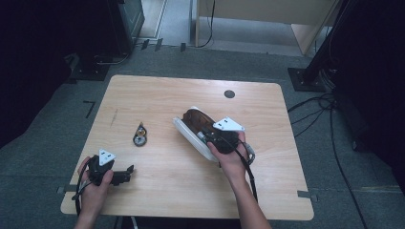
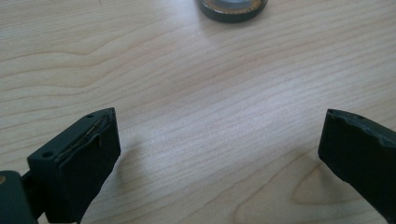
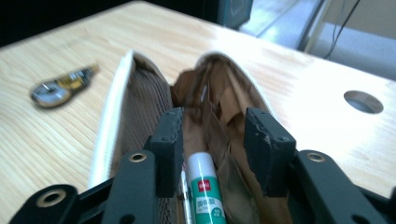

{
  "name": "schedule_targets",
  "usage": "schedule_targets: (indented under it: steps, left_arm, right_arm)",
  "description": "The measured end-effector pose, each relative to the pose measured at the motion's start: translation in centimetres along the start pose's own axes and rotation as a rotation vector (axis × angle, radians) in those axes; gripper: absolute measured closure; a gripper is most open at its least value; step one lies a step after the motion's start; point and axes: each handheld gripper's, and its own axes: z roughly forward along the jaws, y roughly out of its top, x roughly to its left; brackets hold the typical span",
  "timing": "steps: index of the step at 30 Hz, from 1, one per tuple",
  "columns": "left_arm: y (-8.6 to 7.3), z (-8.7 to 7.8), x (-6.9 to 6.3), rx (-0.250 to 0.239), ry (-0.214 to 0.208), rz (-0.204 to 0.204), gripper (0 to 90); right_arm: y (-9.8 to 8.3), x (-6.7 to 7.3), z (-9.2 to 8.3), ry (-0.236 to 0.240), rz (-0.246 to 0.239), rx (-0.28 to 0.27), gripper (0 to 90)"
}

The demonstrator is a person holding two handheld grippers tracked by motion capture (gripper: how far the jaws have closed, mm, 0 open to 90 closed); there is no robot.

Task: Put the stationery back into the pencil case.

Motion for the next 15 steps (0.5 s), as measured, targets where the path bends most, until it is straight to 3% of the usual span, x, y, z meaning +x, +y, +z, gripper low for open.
schedule_targets:
  steps: [4,8,15]
  left_arm:
    - [0.4,0.0,-0.2,-0.029,-0.017,-0.009,0.0]
    - [1.4,0.3,-1.1,-0.046,-0.017,-0.008,0.0]
    - [2.7,1.3,-1.8,-0.052,-0.012,-0.017,0.0]
  right_arm:
    - [0.3,-0.5,-1.3,0.026,0.028,-0.05,56.4]
    - [0.5,-1.0,-3.0,0.047,0.054,-0.093,67.1]
    - [-0.1,-2.0,-5.3,0.012,0.058,-0.129,77.4]
